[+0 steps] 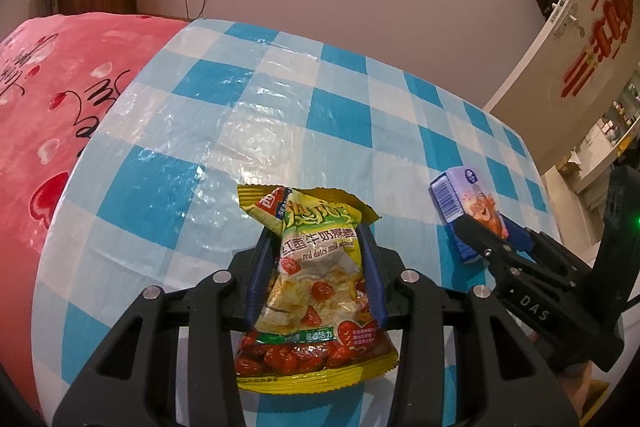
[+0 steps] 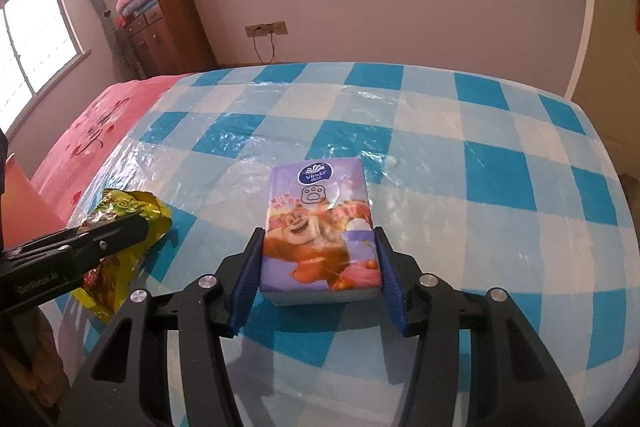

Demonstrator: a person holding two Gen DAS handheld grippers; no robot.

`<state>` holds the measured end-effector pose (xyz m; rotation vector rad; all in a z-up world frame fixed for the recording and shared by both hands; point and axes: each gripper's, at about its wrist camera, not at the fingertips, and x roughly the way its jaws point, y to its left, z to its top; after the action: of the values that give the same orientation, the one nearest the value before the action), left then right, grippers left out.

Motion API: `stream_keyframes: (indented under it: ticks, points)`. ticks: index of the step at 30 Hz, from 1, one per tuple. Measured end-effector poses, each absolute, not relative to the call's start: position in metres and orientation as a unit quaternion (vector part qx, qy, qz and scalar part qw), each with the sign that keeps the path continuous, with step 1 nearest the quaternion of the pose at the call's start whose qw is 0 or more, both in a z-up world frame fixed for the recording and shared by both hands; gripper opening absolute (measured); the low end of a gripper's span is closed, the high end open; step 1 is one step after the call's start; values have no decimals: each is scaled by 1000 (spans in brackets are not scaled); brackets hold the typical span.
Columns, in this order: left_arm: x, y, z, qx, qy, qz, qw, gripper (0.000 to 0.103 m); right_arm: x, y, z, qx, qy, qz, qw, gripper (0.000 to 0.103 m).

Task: Collect trash
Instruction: 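Grasp the small tissue pack with the right gripper while the left holds the snack bag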

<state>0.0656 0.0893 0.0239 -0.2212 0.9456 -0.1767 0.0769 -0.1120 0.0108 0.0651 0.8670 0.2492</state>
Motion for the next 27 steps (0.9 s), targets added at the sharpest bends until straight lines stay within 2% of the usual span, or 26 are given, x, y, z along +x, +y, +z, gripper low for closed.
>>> stream_keyframes:
  ticks: [27]
  points:
    - [19,92,30,-78,441,-93,889,42,-1,-111,43,36,393,134,909,53]
